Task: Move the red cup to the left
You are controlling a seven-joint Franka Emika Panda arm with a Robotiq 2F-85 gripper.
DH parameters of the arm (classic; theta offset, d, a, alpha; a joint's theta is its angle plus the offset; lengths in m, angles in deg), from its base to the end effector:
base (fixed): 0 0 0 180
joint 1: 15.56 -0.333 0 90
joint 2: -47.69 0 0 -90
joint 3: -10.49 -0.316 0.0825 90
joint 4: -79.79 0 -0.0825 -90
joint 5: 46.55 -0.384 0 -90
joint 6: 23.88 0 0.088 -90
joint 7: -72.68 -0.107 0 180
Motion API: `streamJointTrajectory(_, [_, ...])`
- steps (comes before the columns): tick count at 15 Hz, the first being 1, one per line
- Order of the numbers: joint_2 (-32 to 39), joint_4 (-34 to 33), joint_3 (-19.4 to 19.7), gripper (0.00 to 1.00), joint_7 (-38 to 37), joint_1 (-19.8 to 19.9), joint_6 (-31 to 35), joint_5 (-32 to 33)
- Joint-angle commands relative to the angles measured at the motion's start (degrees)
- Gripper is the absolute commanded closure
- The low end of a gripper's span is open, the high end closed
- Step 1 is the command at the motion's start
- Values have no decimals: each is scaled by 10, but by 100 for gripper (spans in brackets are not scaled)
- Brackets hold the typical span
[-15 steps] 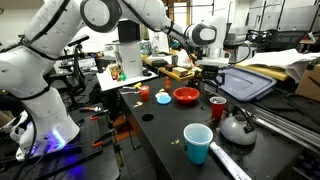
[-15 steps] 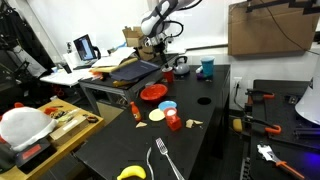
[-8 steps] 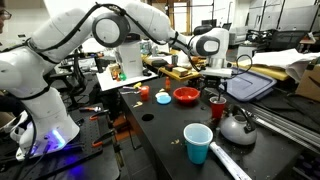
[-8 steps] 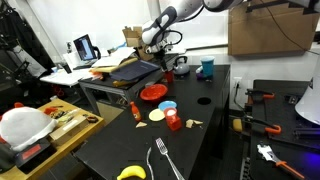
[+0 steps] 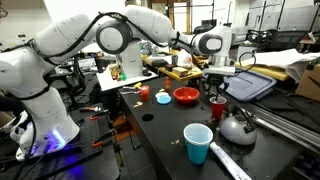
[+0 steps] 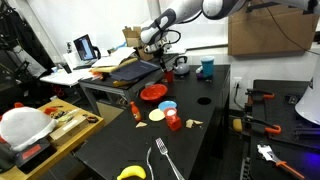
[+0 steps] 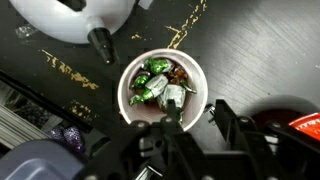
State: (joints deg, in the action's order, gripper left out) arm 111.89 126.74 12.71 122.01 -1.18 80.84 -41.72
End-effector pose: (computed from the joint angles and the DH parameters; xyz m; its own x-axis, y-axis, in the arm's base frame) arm 0.7531 -0.2179 0.2193 0.8045 0.5721 -0.1597 0.5779 -0.8160 -0.0121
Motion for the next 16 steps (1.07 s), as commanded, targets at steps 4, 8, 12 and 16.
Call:
streamJointTrajectory(4, [10,-38,-4,100,17,7,-39,-3])
streamJointTrajectory(8, [5,-28,-8,99,16,6,-53,-7])
streamJointTrajectory(12, [-1,-26,-14,99,13,8,-67,-14])
streamJointTrajectory(16, [-28,-16,-17,99,7,18,-90,-33])
